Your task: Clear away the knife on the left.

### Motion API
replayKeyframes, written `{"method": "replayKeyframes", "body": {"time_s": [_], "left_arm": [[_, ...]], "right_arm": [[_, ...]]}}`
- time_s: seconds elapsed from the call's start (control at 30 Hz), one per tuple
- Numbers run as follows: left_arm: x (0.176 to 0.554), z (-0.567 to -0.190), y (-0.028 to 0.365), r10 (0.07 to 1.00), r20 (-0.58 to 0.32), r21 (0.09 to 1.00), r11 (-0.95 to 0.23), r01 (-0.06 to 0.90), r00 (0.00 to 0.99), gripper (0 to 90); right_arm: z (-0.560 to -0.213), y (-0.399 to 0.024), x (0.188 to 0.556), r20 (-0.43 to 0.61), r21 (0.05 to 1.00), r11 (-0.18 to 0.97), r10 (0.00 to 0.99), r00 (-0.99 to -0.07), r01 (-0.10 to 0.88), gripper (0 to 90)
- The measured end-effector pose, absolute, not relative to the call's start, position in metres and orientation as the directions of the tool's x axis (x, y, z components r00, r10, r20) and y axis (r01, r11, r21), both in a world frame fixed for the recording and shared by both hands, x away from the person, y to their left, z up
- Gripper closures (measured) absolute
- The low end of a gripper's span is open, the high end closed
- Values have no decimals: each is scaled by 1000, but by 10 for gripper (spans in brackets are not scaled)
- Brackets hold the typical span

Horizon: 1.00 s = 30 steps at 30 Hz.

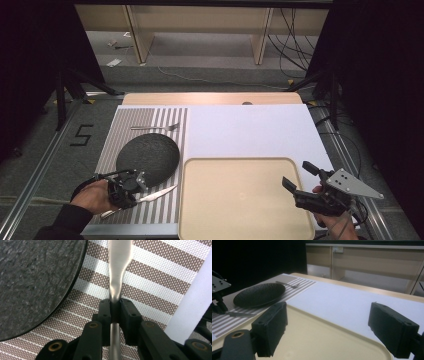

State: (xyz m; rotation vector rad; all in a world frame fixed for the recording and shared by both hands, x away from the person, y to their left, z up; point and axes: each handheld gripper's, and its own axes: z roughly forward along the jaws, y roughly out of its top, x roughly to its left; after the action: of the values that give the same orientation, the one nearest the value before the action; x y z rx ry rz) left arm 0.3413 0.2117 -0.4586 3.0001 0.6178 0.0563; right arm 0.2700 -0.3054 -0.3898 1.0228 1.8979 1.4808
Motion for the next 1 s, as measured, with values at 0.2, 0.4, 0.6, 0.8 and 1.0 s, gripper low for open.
{"method": "replayKeyframes", "body": {"time_s": [0.2, 0.4, 0.6, 0.8, 1.0], "left_arm": [[342, -458, 209, 370, 20, 63, -928, 368, 929, 798], [343, -458, 210, 378, 4, 69, -924, 377, 926, 799], [343, -457, 213, 421, -30, 84, -903, 422, 906, 800], [338, -450, 216, 473, -60, 148, -867, 476, 879, 801], [336, -438, 216, 514, -109, 228, -820, 524, 851, 801]], "right_arm": [[-390, -306, 270, 49, 963, 116, 814, -579, 244, 167], [-390, -305, 271, 52, 963, 114, 812, -581, 245, 168], [-390, -305, 271, 52, 963, 114, 812, -581, 245, 167], [-390, -305, 271, 52, 963, 114, 812, -581, 245, 167], [-390, -305, 271, 49, 963, 116, 813, -580, 245, 167]]}}
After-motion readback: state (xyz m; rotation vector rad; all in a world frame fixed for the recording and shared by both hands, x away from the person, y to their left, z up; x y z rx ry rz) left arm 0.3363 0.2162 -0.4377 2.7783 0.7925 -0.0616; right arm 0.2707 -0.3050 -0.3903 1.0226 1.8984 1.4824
